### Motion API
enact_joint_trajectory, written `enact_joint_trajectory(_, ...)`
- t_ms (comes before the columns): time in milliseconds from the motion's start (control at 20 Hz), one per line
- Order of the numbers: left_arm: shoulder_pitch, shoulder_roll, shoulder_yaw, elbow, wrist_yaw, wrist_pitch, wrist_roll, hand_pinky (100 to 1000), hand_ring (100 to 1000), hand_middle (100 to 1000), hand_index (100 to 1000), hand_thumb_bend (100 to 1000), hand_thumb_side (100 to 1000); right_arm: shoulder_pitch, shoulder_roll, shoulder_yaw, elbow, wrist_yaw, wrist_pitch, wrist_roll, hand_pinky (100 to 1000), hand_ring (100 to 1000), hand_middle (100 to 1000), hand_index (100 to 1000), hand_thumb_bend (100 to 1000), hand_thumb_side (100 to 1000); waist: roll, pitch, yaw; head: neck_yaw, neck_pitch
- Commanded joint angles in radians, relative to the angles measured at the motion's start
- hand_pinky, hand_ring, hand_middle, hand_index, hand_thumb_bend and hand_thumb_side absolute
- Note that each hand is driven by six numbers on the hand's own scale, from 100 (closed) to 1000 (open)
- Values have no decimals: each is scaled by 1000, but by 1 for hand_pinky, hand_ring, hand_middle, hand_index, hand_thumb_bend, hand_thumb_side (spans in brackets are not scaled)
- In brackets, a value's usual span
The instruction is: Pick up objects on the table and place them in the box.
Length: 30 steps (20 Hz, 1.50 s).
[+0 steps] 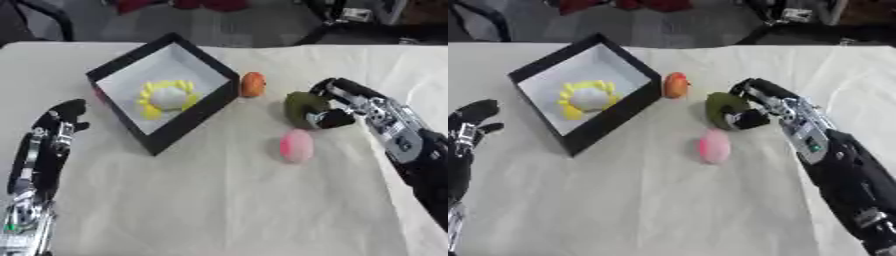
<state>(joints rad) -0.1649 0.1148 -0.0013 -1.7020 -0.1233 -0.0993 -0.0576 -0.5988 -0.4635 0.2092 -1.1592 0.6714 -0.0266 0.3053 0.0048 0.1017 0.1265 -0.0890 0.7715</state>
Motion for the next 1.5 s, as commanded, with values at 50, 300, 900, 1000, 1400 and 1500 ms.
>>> enact_joint_trajectory(50, -5, 23, 5, -17, -4, -2, 2, 784, 854, 775, 800, 148, 764, -20, -24, -13, -17, 14, 21, -69, 735, 588, 357, 474, 100, 100, -6, -24, -1, 3, -2)
enact_joint_trajectory(300, -3, 23, 3, -16, -4, -2, 0, 784, 854, 775, 800, 148, 765, -76, -7, -11, -68, -44, 49, -141, 714, 564, 312, 433, 100, 100, -5, -26, 0, -1, -2)
enact_joint_trajectory(900, -11, 7, -10, -15, 3, -4, -13, 784, 853, 775, 798, 149, 765, -400, 197, 46, 103, -22, 19, -56, 723, 566, 324, 444, 100, 100, 17, -18, 35, -43, -2)
enact_joint_trajectory(1000, -17, 2, -15, -15, 4, -4, -18, 784, 853, 775, 798, 149, 765, -433, 244, 36, 168, 17, 4, -56, 726, 568, 328, 447, 100, 100, 20, -12, 49, -56, -2)
enact_joint_trajectory(1400, -36, -8, -32, -17, 8, -6, -36, 784, 853, 774, 798, 149, 765, -477, 347, -6, 320, 131, -37, -107, 723, 573, 371, 494, 100, 100, 19, 6, 89, -90, -2)
enact_joint_trajectory(1500, -39, -10, -33, -17, 10, -6, -37, 783, 852, 774, 798, 150, 765, -476, 357, -12, 332, 137, -36, -135, 719, 574, 411, 546, 100, 174, 19, 8, 94, -93, -2)
